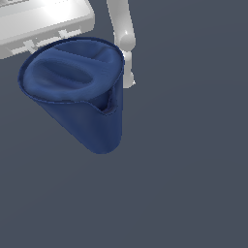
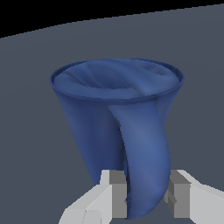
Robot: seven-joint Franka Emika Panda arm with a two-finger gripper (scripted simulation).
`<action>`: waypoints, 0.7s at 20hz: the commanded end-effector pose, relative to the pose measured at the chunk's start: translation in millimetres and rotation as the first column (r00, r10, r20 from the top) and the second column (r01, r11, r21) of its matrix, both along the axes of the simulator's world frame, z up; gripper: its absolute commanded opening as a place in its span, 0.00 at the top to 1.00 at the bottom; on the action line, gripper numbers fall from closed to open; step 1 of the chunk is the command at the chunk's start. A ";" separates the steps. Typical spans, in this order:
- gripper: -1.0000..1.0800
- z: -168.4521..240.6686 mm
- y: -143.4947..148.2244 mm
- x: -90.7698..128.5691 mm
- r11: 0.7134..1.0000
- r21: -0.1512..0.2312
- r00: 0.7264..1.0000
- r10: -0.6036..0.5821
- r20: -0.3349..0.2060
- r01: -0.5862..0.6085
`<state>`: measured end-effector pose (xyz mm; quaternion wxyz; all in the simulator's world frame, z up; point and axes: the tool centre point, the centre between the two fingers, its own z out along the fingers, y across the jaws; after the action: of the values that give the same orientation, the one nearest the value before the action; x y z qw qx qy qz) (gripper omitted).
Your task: Pick up the object and move it to a goal position.
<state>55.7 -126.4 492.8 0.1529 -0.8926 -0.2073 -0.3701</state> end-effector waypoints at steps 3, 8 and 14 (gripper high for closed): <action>1.00 28.3 -12.0 5.1 1.000 -0.002 1.000 -0.001 0.000 0.001; 1.00 46.8 -20.4 9.1 1.000 -0.003 1.000 -0.003 -0.001 0.003; 1.00 57.2 -25.2 11.6 1.000 -0.005 1.000 -0.004 -0.001 0.004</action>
<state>66.6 -150.8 546.4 0.1511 -0.8937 -0.2063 -0.3686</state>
